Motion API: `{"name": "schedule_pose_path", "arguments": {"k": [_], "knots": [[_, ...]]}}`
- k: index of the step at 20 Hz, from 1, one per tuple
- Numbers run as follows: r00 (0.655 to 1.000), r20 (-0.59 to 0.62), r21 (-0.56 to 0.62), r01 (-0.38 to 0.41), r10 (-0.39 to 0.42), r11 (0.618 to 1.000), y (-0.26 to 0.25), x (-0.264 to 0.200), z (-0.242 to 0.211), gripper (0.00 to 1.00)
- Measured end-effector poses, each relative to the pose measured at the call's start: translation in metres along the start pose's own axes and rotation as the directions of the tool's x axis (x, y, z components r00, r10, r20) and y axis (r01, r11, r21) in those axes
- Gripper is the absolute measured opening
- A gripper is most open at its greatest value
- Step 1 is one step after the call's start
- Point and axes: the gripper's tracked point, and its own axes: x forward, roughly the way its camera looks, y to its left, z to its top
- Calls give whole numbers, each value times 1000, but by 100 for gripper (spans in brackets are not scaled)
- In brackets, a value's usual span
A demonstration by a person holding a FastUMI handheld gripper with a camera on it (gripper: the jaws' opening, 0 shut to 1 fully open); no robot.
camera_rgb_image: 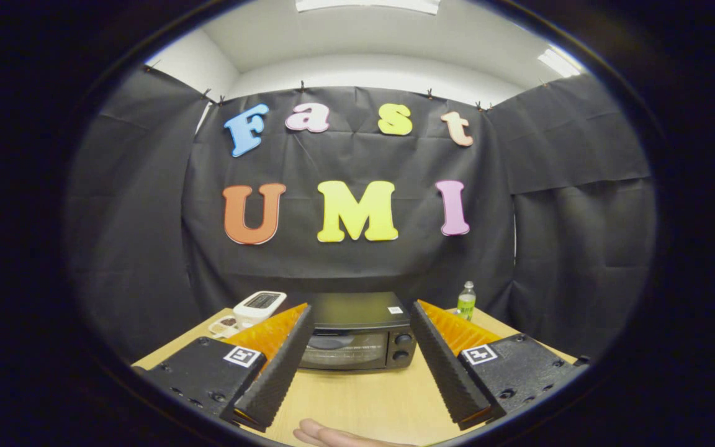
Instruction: Open the toaster oven, put the food inside, and close the toaster oven door.
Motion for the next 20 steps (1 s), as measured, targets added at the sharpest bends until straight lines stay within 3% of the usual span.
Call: {"name": "schedule_pose_path", "arguments": {"k": [13,20], "knots": [[999,47,-4,-17,17,1000,22,46,14,100],[998,-55,33,-40,42,999,39,107,-30,100]]}}
